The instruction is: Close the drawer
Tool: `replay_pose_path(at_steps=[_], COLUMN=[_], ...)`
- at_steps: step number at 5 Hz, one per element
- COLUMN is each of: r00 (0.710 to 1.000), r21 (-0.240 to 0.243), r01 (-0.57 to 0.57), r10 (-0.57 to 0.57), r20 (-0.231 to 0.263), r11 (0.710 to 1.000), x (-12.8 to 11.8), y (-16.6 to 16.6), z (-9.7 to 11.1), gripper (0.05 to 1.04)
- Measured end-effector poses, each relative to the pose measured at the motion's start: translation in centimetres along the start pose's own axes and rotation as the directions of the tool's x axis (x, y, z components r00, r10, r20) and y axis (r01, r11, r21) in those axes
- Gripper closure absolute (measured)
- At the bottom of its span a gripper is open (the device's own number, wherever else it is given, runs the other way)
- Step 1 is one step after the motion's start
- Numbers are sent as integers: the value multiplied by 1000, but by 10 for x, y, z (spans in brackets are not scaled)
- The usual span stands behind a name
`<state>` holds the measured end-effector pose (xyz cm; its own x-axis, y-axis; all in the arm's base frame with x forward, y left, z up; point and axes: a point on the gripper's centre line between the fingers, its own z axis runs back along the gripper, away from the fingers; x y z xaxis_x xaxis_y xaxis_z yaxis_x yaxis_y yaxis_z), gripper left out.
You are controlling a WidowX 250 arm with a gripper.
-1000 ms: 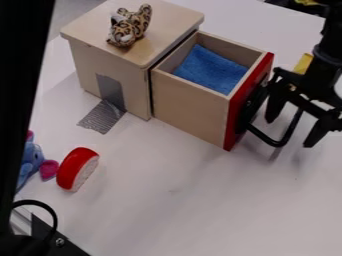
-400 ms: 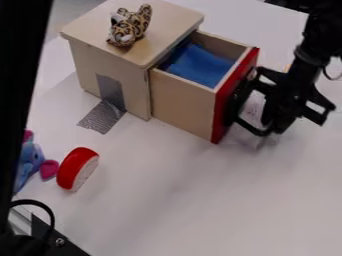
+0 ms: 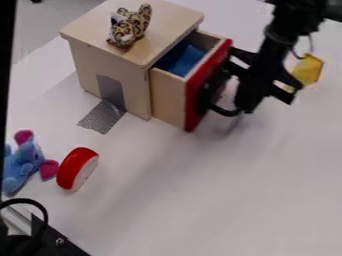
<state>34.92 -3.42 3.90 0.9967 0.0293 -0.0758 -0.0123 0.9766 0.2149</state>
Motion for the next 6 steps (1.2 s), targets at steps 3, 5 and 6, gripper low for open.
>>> replay_pose_path(at_steps=[3,5,6], r00=[999,999,995], r21=[27,-83,-122], r01=[-12,-6,35], r10=[13,10,-23], r20=[-39,51,101], r11=[1000,997,992], x=[-9,-6,-2], y=[50,36,19], z=[-23,30,62], gripper=[946,409,133])
